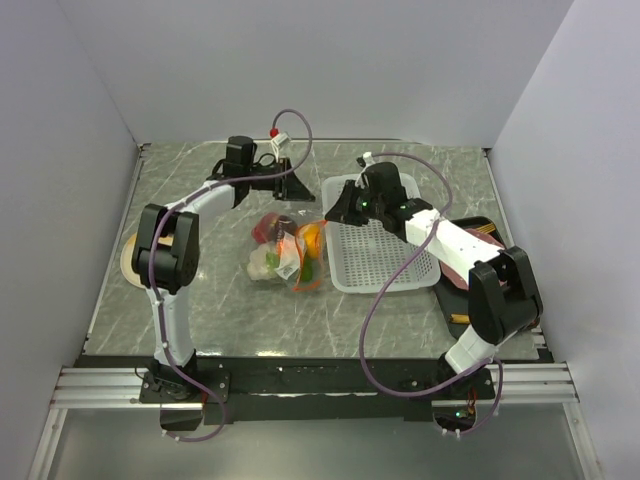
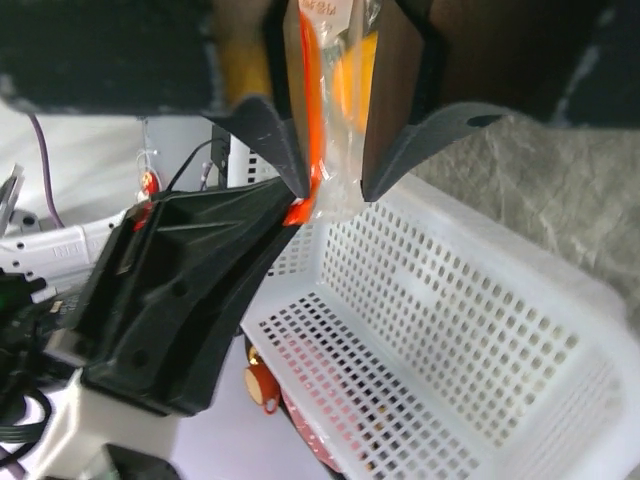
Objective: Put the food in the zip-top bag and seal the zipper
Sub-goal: Zip the zipper food storage bag at the center of the board.
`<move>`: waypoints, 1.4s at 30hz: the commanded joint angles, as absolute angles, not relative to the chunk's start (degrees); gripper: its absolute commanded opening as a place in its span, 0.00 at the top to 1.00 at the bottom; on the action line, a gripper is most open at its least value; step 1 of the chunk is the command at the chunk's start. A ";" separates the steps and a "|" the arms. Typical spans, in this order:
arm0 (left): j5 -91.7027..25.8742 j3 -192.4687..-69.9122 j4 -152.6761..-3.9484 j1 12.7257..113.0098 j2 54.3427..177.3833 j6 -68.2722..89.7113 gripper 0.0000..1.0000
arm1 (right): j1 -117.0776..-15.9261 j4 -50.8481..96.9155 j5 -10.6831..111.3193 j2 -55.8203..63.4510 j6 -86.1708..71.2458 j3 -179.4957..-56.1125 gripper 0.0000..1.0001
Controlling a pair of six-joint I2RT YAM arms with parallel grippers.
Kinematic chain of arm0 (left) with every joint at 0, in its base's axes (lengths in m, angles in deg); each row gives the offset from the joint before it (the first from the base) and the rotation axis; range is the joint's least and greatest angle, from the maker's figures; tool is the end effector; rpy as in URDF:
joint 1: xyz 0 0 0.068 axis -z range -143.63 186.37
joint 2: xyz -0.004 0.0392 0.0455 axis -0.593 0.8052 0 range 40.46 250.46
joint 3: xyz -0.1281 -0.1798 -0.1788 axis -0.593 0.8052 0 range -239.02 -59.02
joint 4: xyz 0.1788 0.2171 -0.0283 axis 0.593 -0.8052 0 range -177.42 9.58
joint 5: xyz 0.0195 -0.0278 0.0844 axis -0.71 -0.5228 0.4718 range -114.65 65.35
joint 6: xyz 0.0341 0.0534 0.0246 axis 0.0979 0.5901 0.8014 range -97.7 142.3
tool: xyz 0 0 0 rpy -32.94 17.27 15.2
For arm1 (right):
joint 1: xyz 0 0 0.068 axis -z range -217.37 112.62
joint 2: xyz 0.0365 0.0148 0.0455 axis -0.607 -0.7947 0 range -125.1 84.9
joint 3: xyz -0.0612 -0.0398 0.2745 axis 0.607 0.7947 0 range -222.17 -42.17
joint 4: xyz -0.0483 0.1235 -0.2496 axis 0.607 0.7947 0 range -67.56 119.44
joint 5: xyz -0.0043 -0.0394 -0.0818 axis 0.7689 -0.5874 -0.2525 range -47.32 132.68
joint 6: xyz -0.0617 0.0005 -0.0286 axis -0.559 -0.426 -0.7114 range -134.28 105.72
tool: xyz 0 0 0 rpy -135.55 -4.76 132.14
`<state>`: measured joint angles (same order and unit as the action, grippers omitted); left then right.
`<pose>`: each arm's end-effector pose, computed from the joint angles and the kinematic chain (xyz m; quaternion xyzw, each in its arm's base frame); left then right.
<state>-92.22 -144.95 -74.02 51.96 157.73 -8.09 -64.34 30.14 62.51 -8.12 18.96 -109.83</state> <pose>0.4604 -0.1809 0.2305 0.2062 0.7334 -0.6062 0.2283 0.3544 0.2011 0.2600 -0.0346 0.8691 0.3665 0.3303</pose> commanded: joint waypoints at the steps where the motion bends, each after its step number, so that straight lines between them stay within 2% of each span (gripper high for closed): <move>1: -96.71 -151.82 -75.75 52.80 159.54 -3.72 0.63 | -64.09 28.77 66.14 -8.27 15.96 -113.18 0.83; 3: -98.47 -154.28 -76.98 52.89 161.73 -2.84 0.58 | -64.09 29.20 66.32 -8.53 15.52 -113.97 0.83; 4: -99.26 -155.34 -78.03 52.98 162.62 -1.97 0.52 | -64.09 29.73 66.41 -8.71 15.08 -114.32 0.83; 8: -103.22 -159.65 -82.08 53.07 166.84 1.90 0.42 | -63.92 30.17 66.67 -8.36 14.46 -114.94 0.83; 14: -105.78 -159.23 -89.12 53.77 167.99 9.72 0.36 | -63.39 30.87 66.85 -8.53 14.11 -115.91 0.83; 21: -106.83 -159.83 -92.99 55.53 168.16 13.60 0.36 | -63.30 31.84 66.76 -8.71 13.76 -116.79 0.82; 24: -107.01 -159.48 -92.28 56.05 167.99 12.98 0.41 | -63.13 32.11 66.58 -8.62 13.58 -116.70 0.82; 27: -107.01 -159.66 -93.25 56.06 167.81 13.51 0.49 | -62.95 32.11 66.32 -8.36 13.76 -116.44 0.83; 28: -106.40 -159.40 -92.90 55.97 167.55 12.55 0.60 | -62.95 32.02 66.15 -8.36 13.93 -116.26 0.83; 30: -105.87 -158.52 -88.61 55.97 166.76 10.10 0.72 | -62.95 32.28 65.53 -8.44 14.20 -116.09 0.83; 31: -105.78 -157.99 -87.02 55.97 166.41 7.65 0.86 | -63.04 32.46 65.18 -8.53 14.63 -115.74 0.82; 33: -104.82 -156.67 -83.52 55.88 165.35 5.61 0.98 | -62.95 32.46 64.91 -8.53 15.16 -115.21 0.82; 40: -98.22 -152.28 -78.67 55.44 161.14 -0.46 0.99 | -63.13 28.95 64.04 -7.13 19.12 -110.12 0.72; 42: -95.95 -151.14 -77.96 55.53 159.55 -1.25 0.99 | -63.13 28.51 63.42 -6.86 20.26 -109.67 0.63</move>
<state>-100.44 -152.82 -83.38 55.64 165.84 2.25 -63.24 31.87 64.61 -8.36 17.73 -111.10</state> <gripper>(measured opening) 0.014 0.303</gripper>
